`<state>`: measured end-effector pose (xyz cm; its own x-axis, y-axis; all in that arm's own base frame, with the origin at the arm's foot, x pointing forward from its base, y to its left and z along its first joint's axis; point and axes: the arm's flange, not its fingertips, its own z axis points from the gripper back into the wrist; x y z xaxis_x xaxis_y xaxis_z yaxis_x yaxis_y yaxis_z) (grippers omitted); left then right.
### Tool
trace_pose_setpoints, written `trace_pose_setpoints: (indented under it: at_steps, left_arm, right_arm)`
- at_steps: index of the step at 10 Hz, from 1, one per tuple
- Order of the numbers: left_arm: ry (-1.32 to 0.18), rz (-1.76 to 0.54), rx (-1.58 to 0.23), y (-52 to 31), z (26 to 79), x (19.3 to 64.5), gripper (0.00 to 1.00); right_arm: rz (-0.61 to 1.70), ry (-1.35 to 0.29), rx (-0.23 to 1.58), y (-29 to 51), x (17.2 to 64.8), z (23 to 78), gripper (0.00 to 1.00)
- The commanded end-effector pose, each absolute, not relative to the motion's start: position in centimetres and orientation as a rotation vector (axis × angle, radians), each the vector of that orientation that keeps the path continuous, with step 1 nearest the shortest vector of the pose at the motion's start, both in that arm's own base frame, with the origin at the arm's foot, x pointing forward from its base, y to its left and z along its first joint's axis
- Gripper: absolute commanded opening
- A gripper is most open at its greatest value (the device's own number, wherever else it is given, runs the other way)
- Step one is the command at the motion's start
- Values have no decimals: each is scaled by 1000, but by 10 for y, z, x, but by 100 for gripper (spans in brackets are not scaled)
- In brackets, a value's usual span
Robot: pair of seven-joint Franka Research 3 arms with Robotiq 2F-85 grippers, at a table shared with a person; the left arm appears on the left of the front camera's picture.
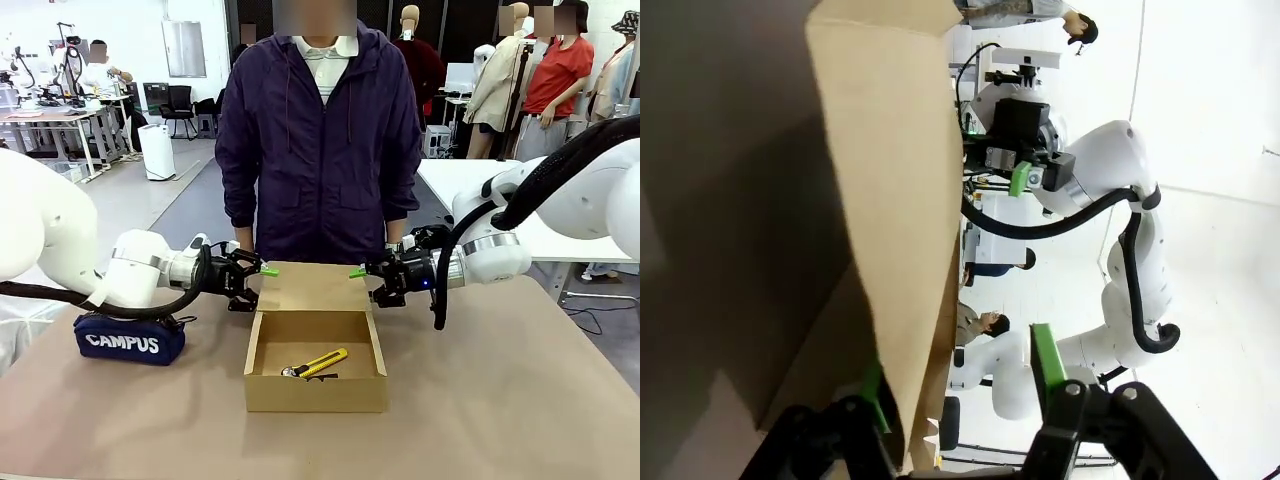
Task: Pack the items into the box.
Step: Close the Mailer Box.
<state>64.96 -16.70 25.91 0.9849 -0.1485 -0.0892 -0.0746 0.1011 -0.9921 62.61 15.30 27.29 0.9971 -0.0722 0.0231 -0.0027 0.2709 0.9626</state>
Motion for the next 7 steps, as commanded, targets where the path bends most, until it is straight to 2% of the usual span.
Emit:
trace_pose_setpoints:
  at_steps: [1,4,7]
  left_arm:
    - [170,-110,-1498,-165,268,652,68]
    - [180,-159,-1523,-166,282,646,68]
    - [152,-225,-1528,-164,306,631,68]
  right_arm:
    - [-36,-112,1330,150,627,276,67]
    - [-29,-159,1335,146,624,283,67]
    - [41,-269,1351,136,606,319,67]
